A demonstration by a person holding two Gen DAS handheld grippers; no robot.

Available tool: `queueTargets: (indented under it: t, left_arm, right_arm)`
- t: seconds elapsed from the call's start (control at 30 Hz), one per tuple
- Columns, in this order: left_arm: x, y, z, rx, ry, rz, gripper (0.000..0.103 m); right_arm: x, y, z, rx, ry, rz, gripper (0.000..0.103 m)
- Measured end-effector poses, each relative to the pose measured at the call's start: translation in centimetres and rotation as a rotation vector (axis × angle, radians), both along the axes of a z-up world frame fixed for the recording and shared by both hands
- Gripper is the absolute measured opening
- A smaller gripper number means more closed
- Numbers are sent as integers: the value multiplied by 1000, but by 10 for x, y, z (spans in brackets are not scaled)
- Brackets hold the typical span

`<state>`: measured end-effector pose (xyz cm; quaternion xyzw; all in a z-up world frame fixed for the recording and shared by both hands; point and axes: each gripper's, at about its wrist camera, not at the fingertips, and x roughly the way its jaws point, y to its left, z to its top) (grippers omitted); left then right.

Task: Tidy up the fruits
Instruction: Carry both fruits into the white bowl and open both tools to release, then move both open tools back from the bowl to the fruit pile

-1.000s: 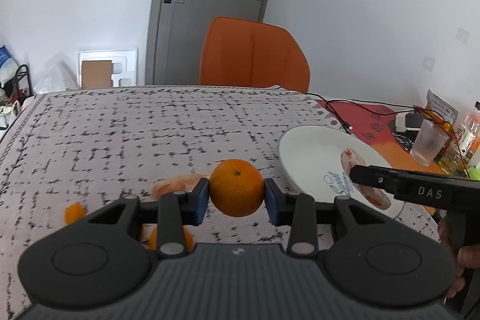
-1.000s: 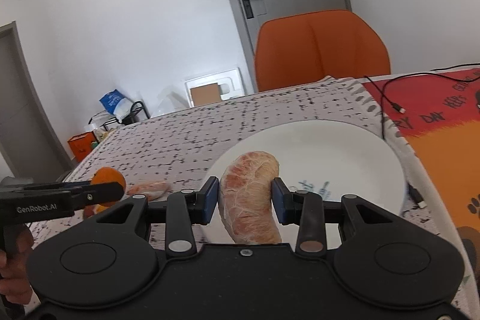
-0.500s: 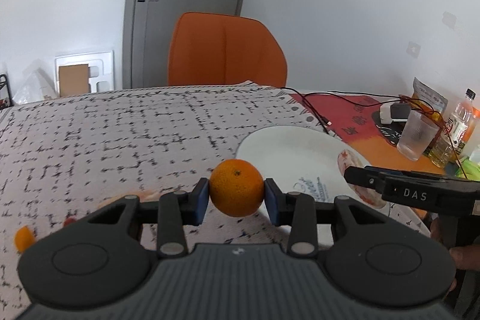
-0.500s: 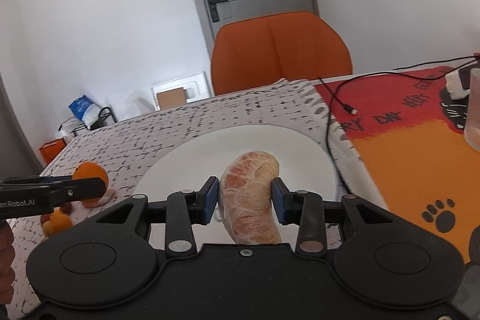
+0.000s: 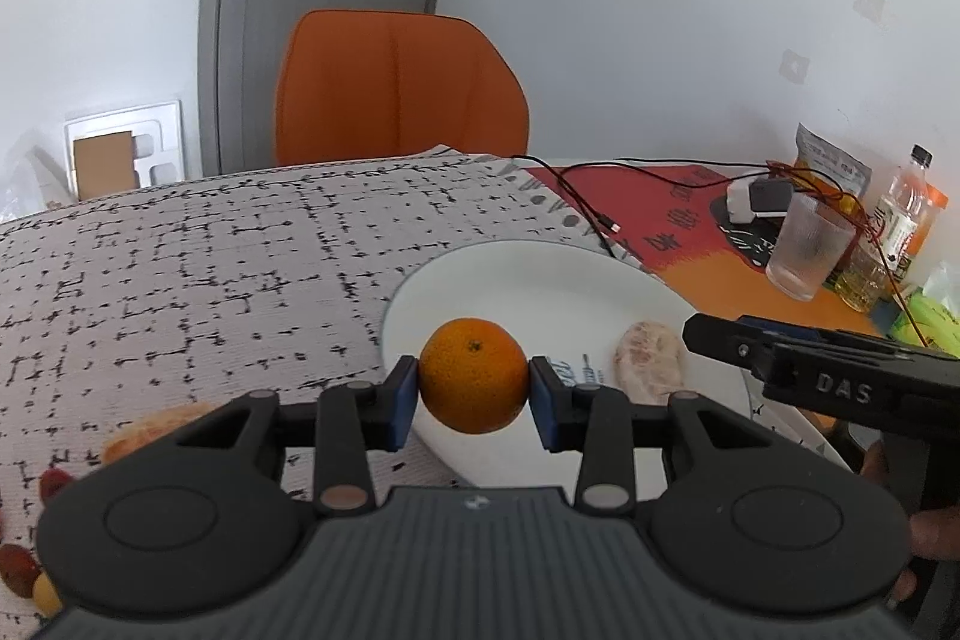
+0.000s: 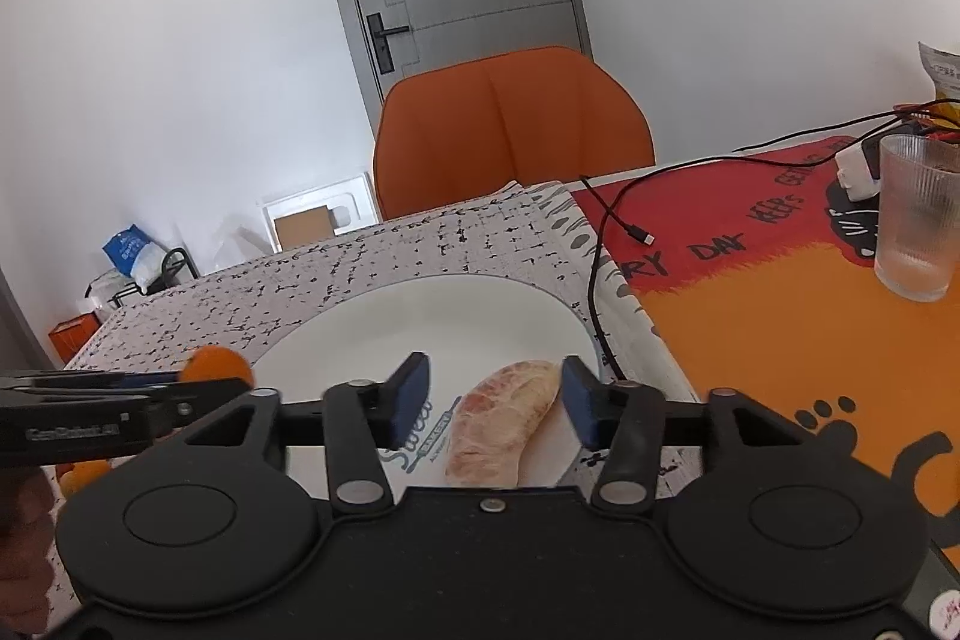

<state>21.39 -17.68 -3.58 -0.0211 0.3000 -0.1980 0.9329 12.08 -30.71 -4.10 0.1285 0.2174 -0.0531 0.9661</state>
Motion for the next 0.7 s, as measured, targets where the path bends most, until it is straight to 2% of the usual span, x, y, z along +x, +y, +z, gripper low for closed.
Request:
queueTargets:
  t: [0.07, 0.23, 0.33, 0.43, 0.47, 0.57, 0.63, 0.7]
  left_arm:
    - [2, -3, 0, -5, 4, -4, 38]
    - [-2, -6, 7, 3, -37, -11, 38]
    - [-5, -2, 12, 5, -52, -3, 41]
    - [-6, 7, 14, 14, -44, 24, 42]
    - [-6, 10, 14, 19, -42, 35, 44]
    - [-9, 24, 15, 28, -38, 85, 59]
    - [-12, 35, 16, 34, -52, 125, 76]
    - [-15, 44, 18, 44, -66, 165, 84]
  right_arm:
    - [-5, -1, 2, 8, -9, -6, 63]
    - [-10, -2, 3, 59, -12, 16, 64]
    - [-9, 3, 3, 55, -17, 29, 75]
    - [-9, 9, 3, 61, -30, 52, 79]
    - [-8, 11, 4, 64, -31, 62, 85]
    - [-8, 16, 5, 72, -47, 77, 103]
    - [-8, 19, 8, 71, -56, 79, 103]
    - [-6, 22, 9, 64, -51, 85, 103]
